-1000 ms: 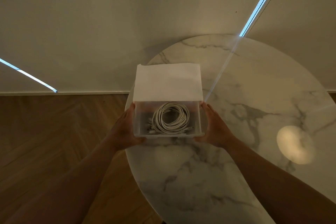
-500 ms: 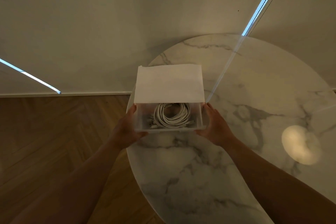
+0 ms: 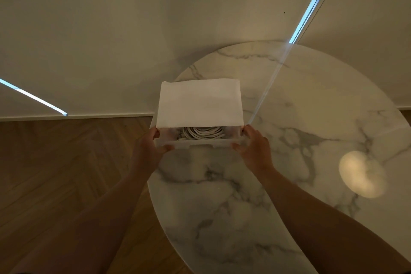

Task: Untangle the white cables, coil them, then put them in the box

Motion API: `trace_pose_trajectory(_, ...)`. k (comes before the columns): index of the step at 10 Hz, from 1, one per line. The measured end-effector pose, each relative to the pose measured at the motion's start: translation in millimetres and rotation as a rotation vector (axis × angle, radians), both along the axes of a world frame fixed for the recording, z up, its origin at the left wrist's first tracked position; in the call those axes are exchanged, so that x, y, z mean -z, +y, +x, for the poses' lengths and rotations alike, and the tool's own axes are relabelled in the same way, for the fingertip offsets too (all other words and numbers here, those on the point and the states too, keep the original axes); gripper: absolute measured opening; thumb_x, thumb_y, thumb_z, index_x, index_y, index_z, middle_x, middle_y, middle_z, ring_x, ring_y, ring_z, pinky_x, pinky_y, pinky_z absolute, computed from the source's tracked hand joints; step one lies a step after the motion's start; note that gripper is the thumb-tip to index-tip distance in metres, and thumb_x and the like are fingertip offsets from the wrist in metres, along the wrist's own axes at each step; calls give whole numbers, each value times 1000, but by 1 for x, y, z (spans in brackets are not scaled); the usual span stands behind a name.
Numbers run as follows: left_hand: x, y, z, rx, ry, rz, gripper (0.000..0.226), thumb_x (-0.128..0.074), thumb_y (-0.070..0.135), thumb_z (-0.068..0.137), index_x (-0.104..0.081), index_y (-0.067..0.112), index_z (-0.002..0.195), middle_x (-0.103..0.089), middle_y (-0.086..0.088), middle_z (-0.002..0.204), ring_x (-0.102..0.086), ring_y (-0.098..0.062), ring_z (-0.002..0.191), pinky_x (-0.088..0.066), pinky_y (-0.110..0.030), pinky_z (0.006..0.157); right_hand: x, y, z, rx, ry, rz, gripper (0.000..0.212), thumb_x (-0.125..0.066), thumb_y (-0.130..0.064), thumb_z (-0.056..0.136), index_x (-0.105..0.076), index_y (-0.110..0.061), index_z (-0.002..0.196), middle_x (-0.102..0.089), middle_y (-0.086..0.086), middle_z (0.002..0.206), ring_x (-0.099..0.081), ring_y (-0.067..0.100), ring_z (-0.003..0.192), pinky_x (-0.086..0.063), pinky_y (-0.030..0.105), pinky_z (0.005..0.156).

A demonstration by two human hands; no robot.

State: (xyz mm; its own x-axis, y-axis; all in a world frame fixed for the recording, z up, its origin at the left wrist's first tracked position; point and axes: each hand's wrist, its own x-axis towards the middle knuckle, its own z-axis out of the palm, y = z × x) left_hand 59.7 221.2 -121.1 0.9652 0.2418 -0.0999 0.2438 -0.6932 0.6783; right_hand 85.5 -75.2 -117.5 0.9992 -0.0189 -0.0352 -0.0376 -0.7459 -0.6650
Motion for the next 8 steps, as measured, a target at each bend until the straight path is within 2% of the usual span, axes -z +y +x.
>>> trace_pose_trajectory(2,2,-6,5,-112,3,8,55,-90,29,61,-64,8,105,-62,4,90,-60,-21,86,-50,-38,74,3,7,5,150,61,-5,28,-75,-26,75,-65,-17,100,-70,4,94,-62,29,95,-45,34,75)
trace_pose_trajectory(4,6,-4,12,-167,8,-53,45,-84,37,61,-63,19,97,-68,0,85,-64,-24,79,-54,-50,69,-1,13,9,207,107,-32,30,-76,-30,76,-65,-15,100,-69,3,97,-59,29,101,-42,33,78)
trace_pose_trajectory(5,2,-7,12,-167,4,-27,42,-86,33,64,-61,19,94,-66,1,83,-64,-25,77,-54,-48,68,-1,14,9,218,111,-33,31,-76,-31,76,-64,-15,100,-69,4,96,-60,29,99,-45,36,80)
trace_pose_trajectory(6,2,-9,12,-175,4,-25,42,-85,31,67,-60,17,97,-64,2,83,-64,-27,80,-54,-48,70,-2,13,10,194,107,-45,30,-73,-31,79,-61,-16,102,-70,3,97,-63,26,91,-48,34,72)
trace_pose_trajectory(7,-3,-16,7,-158,45,-56,41,-80,26,74,-59,18,109,-64,6,89,-65,-26,87,-54,-43,75,-10,10,7,104,130,-55,34,-70,-29,82,-59,-15,111,-70,5,102,-64,29,92,-47,33,70)
trace_pose_trajectory(8,-11,-29,-3,-179,52,-83,49,-78,20,77,-56,16,121,-61,8,97,-63,-22,91,-47,-30,74,-15,0,-2,12,157,-22,46,-69,-30,79,-55,-18,122,-68,3,112,-62,28,103,-43,28,74)
